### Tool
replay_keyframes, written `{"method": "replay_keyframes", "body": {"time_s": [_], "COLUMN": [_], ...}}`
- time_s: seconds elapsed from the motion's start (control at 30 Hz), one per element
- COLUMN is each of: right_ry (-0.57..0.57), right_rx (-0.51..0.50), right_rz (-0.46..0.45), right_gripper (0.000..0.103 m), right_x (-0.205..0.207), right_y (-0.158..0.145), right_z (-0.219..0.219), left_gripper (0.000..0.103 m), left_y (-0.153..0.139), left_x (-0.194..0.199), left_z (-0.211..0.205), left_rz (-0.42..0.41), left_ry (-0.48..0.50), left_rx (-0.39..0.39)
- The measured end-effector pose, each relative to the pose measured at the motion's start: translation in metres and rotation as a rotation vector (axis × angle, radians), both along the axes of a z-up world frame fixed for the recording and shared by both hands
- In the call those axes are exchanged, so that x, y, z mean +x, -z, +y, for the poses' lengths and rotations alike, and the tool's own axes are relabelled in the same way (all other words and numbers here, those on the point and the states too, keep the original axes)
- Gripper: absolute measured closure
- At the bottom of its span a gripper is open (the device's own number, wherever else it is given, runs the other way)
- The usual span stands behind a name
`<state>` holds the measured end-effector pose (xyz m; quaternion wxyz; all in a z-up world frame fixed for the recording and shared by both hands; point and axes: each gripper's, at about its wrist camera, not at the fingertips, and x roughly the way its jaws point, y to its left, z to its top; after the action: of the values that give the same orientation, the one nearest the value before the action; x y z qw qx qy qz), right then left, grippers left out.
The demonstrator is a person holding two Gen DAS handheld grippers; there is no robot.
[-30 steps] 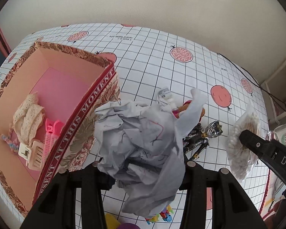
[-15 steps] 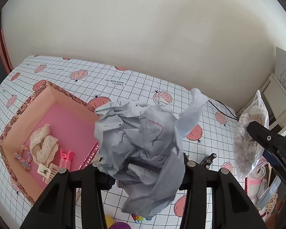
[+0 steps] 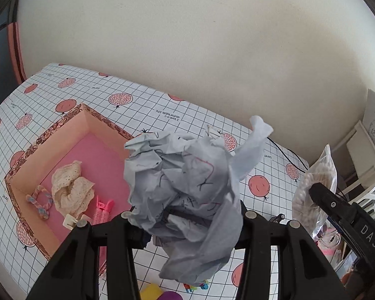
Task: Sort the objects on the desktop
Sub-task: 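Lift and carry the paper and swab bag over the pink box with both tools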
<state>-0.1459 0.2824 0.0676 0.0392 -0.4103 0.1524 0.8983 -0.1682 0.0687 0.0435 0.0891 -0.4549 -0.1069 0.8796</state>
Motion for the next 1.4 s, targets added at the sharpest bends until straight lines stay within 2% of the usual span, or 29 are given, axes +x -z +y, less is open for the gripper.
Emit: {"method": "replay_keyframes", "body": {"time_s": [0.13,0.27,0.43,0.73,0.93,1.17,1.4], "right_ry": [-0.049,-0.103,-0.167,-0.287,-0.348,-0.413,-0.465], "right_rx": [0.002,-0.005,-0.006,0.016,0.027,0.021,0.033], "right_rz": [-0.010,-0.019,-0.025,-0.046,-0.060,-0.070,-0.061], "right_gripper": [0.045,0.045,0.045,0.045,0.045,0.046,0.046], "right_x": [-0.003,-0.005,-0.005,-0.005,-0.003,-0.003,0.000], "right_y": [0.004,0.010,0.018,0.033,0.040,0.050,0.057], "right_z": [-0.019,-0.042,-0.074,-0.130,-0.160,-0.186,-0.206], "left_gripper": [0.056,0.056,0.056,0.056,0.056,0.056,0.055], "left_y": [0.005,0.010,0.014,0.016,0.015,0.017,0.025], "left_x": [-0.003,-0.006,-0.002,0.006,0.012,0.018,0.014], "left_z": [-0.026,-0.051,-0.092,-0.162,-0.199,-0.226,-0.221], "left_rz": [-0.020,-0.029,-0.047,-0.043,-0.026,-0.023,-0.050], "left_ry": [-0.058,-0.116,-0.207,-0.358,-0.443,-0.512,-0.503], "left_rx": [0.042,0.045,0.127,0.179,0.171,0.183,0.186]}}
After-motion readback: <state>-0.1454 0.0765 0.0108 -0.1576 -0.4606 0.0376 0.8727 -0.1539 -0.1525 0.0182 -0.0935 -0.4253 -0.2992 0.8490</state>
